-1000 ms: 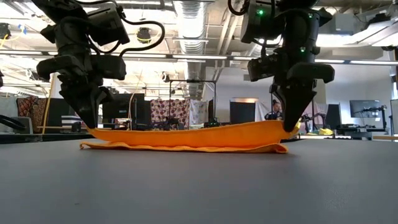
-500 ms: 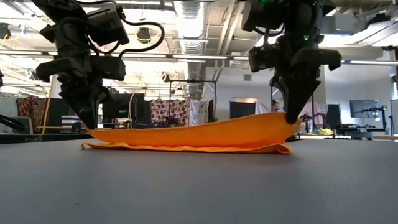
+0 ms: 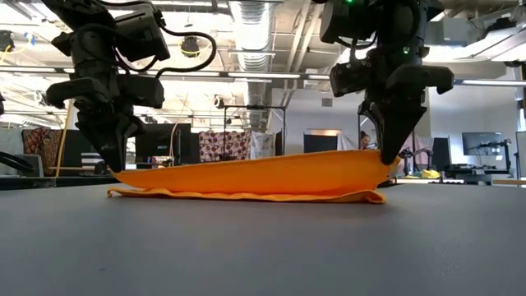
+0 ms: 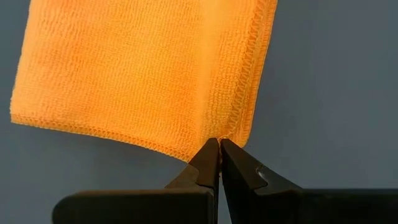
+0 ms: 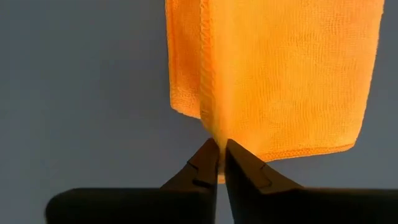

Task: Roll towel
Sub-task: Fold the yellow microfiber towel, then roll the yellow microfiber towel

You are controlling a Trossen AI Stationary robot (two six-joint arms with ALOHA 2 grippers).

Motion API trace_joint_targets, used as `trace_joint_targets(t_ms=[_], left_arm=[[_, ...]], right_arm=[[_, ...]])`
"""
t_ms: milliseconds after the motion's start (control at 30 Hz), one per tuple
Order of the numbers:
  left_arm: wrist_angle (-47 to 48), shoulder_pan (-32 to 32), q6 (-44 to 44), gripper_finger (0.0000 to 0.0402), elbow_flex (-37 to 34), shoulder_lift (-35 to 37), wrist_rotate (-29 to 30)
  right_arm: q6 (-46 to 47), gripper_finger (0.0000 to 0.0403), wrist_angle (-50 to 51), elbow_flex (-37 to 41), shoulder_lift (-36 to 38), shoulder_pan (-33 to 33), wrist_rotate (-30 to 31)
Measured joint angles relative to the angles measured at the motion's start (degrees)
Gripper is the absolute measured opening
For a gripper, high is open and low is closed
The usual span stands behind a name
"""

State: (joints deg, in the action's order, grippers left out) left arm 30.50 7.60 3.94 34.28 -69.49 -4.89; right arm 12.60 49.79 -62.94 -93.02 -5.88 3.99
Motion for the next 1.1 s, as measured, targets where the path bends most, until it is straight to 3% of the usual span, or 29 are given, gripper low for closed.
trace_joint_targets(t_ms=[500,733,933,1100], left_arm=[[0.02,0.00,1.22,0.0049,0.00,0.00,-1.81],[1.87,0.00,1.49,0.0076,0.18,0.00,-2.78],[11.55,0.00,-3.25,0.0082,5.30,0.04,-2.77],[12.59,0.69,-6.16,0.0083,8.47,0.09,-1.19]], right_arm=[[-0.37,0.0188,4.97,0.00,0.09,0.01,-2.77],[-1.01,0.0196,3.16,0.00,0.09,0.76,-2.77],[-3.80,0.0189,1.45,0.01,0.56,3.07,-4.45],[-4.55,0.0185,-2.74,1.84,5.41,7.01,-5.55]])
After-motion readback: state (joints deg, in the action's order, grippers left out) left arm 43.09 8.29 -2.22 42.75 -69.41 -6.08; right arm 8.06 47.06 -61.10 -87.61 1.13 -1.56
